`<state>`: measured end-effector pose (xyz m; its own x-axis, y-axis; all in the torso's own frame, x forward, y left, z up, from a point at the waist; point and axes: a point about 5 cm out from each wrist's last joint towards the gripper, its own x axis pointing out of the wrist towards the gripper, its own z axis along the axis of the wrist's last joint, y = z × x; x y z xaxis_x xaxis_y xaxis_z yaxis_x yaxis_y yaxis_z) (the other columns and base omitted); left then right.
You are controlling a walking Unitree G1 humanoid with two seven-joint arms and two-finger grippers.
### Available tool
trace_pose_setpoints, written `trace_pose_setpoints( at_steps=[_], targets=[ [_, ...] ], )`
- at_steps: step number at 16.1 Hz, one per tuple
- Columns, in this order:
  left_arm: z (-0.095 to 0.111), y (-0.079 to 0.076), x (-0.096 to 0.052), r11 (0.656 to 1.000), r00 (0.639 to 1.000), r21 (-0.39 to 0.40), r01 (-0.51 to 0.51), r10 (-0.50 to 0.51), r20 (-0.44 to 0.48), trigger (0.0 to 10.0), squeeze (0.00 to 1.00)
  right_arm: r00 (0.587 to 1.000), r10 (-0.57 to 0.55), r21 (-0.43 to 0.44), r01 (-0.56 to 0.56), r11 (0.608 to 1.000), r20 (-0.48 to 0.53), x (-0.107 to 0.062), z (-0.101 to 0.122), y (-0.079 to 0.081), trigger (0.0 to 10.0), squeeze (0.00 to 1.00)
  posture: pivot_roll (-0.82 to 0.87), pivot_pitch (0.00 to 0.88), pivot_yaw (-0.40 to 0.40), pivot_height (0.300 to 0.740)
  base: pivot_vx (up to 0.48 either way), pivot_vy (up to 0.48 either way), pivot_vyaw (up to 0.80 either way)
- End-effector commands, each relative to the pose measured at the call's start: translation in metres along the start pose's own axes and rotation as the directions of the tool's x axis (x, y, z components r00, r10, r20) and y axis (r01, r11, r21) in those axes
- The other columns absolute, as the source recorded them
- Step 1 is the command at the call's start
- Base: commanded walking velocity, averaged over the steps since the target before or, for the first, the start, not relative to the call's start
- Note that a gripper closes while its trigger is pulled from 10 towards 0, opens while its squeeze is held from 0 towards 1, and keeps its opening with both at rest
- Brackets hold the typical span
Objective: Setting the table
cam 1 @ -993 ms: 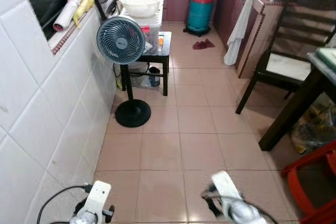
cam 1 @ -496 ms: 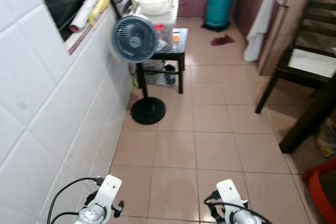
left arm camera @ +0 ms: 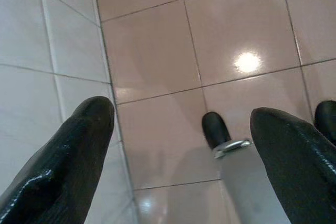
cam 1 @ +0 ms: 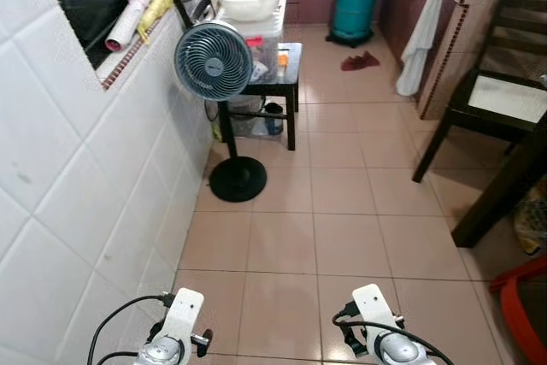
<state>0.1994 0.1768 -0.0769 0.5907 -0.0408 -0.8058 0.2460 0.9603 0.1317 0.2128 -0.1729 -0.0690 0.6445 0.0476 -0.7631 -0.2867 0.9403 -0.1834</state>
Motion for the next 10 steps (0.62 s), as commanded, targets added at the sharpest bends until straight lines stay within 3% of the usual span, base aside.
trace_pose_setpoints(
  at_steps=[1, 6, 10],
  targets=[
    [0.000, 0.002, 0.000, 1.000, 1.000, -0.012, -0.009, 0.009, -0.005, 10.0, 0.00, 1.000, -0.007, 0.011, 0.007, 1.000, 0.003, 0.001, 0.005, -0.002, 10.0, 0.00, -0.06, 0.000, 0.026, 0.740, 0.270, 0.000, 0.00],
    [0.001, 0.001, 0.000, 1.000, 1.000, -0.014, -0.004, 0.004, -0.005, 10.0, 0.00, 1.000, 0.002, 0.121, 0.000, 0.993, -0.011, 0.001, 0.002, 0.001, 10.0, 0.00, -0.06, 0.000, 0.026, 0.740, 0.262, 0.000, 0.00],
    [0.002, 0.001, 0.000, 1.000, 1.000, -0.011, -0.003, 0.003, -0.004, 10.0, 0.00, 0.999, 0.029, 0.116, -0.027, 0.993, -0.017, 0.000, -0.002, 0.007, 10.0, 0.00, -0.07, 0.000, 0.029, 0.740, 0.253, 0.000, 0.00]
  ],
)
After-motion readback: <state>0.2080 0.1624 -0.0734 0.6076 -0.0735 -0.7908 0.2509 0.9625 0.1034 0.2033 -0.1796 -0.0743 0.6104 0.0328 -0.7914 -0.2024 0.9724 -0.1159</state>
